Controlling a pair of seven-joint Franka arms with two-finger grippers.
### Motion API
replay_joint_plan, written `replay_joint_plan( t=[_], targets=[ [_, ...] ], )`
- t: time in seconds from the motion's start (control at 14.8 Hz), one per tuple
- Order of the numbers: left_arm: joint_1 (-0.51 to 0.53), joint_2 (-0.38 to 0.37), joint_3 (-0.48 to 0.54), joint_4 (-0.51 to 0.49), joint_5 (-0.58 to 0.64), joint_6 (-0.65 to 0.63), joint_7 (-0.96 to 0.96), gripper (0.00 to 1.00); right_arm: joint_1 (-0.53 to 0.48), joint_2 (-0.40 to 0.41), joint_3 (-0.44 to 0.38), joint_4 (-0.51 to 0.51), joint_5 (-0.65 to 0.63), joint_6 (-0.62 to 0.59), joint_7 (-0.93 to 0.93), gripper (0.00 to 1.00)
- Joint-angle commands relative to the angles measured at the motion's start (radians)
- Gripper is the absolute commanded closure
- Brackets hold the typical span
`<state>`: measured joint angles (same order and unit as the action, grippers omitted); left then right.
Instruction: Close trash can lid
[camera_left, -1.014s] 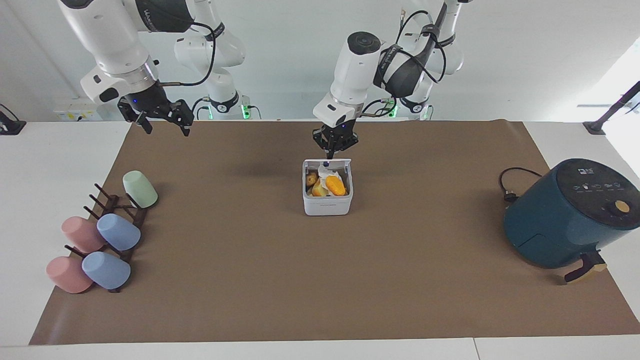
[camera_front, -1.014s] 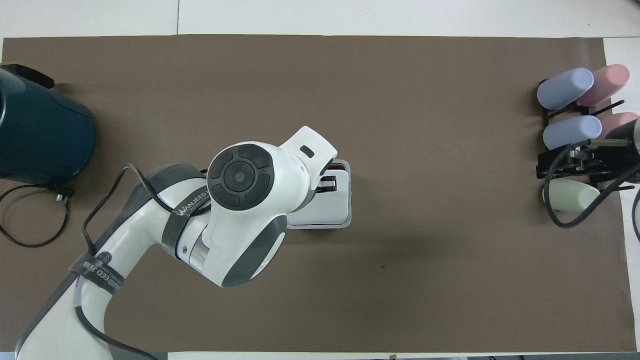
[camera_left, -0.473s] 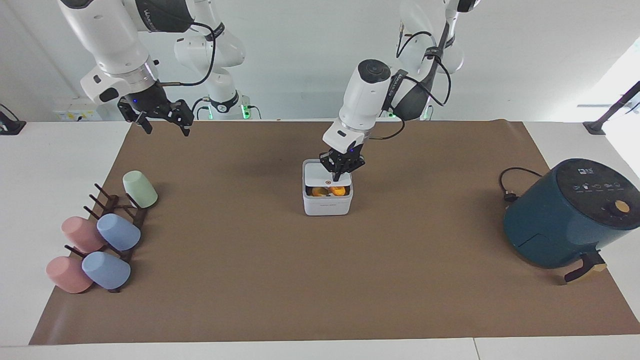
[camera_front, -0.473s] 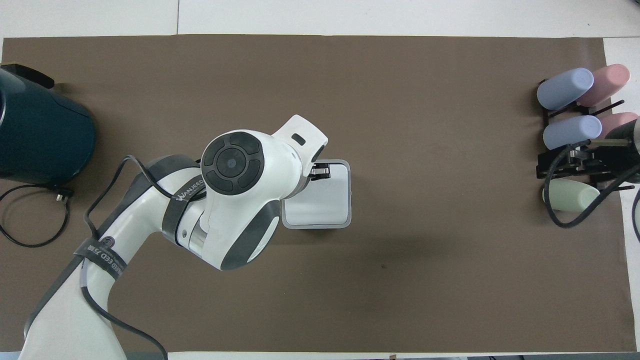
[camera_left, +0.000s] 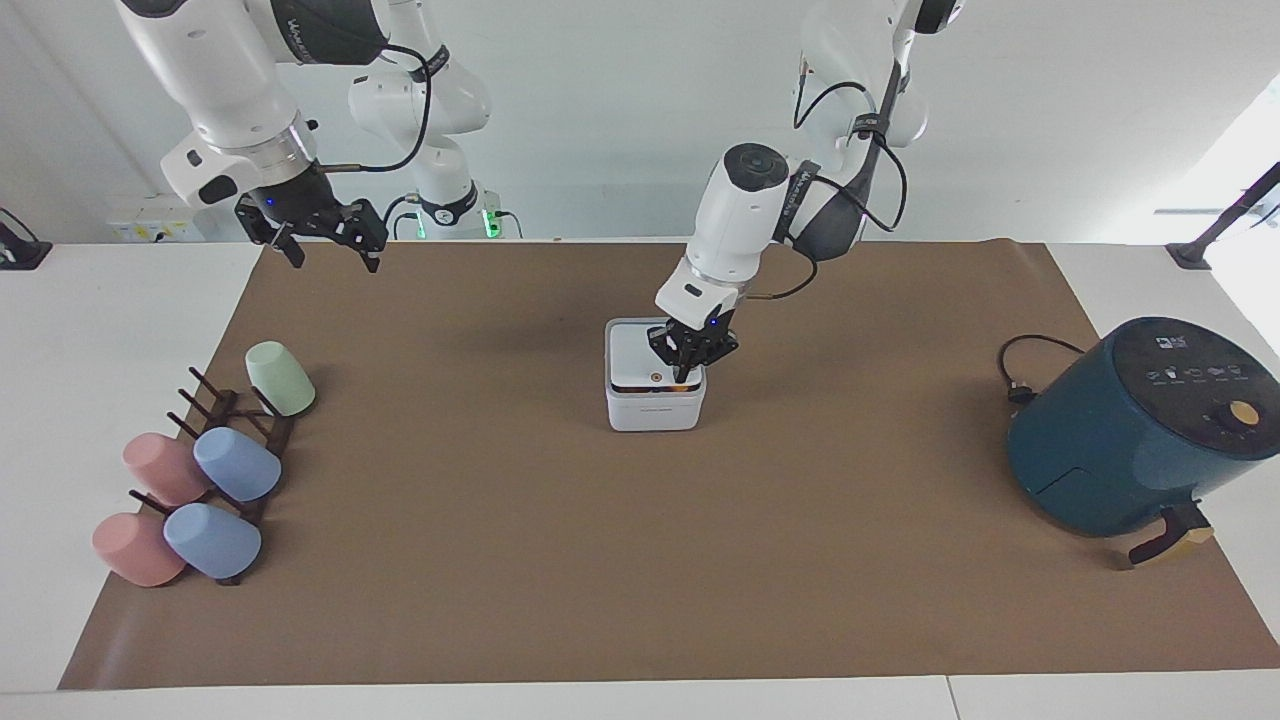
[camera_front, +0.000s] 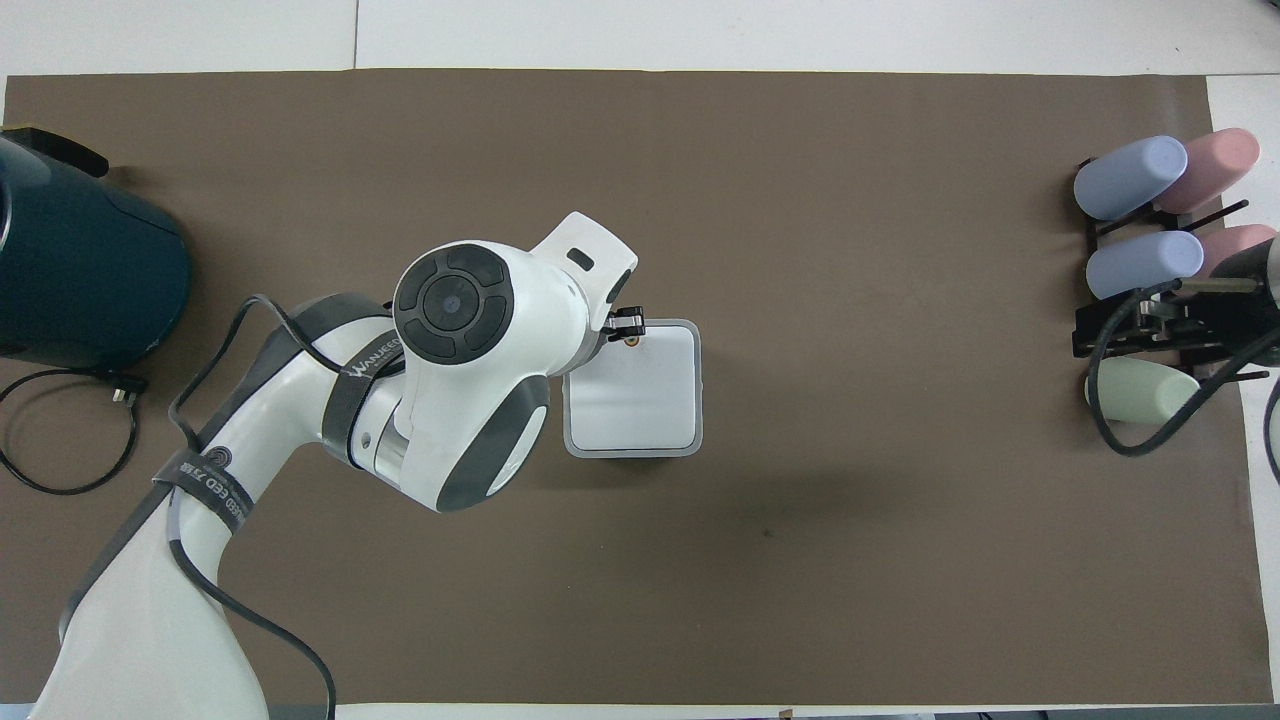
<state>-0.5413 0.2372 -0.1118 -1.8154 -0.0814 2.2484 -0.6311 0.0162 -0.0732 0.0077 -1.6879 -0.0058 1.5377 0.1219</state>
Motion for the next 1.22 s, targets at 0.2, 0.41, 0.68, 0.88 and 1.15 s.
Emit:
replay_joint_plan(
  t=[0.2,0.41,0.68,0.88,1.15],
  targets=[
    [-0.003,0.054,-0.006,0.034,0.031,0.028,0.001,1.00,-0.002,-0.011,-0.002,-0.004,0.007,-0.013,-0.019,0.00],
    [-0.005,0.059,-0.006,0.036,0.032,0.026,0.001,1.00,-0.002,-0.013,-0.002,-0.004,0.007,-0.013,-0.019,0.00],
    [-0.006,0.062,-0.006,0.041,0.055,0.025,-0.001,1.00,-0.001,-0.013,-0.002,-0.004,0.007,-0.013,-0.019,0.00],
    [-0.009,0.074,-0.006,0.065,0.054,0.017,-0.005,1.00,-0.002,-0.013,-0.002,-0.004,0.007,-0.011,-0.019,0.00],
    [-0.017,0.089,-0.008,0.067,0.055,0.026,-0.010,1.00,-0.002,-0.011,-0.002,-0.004,0.007,-0.013,-0.019,0.00]
  ],
)
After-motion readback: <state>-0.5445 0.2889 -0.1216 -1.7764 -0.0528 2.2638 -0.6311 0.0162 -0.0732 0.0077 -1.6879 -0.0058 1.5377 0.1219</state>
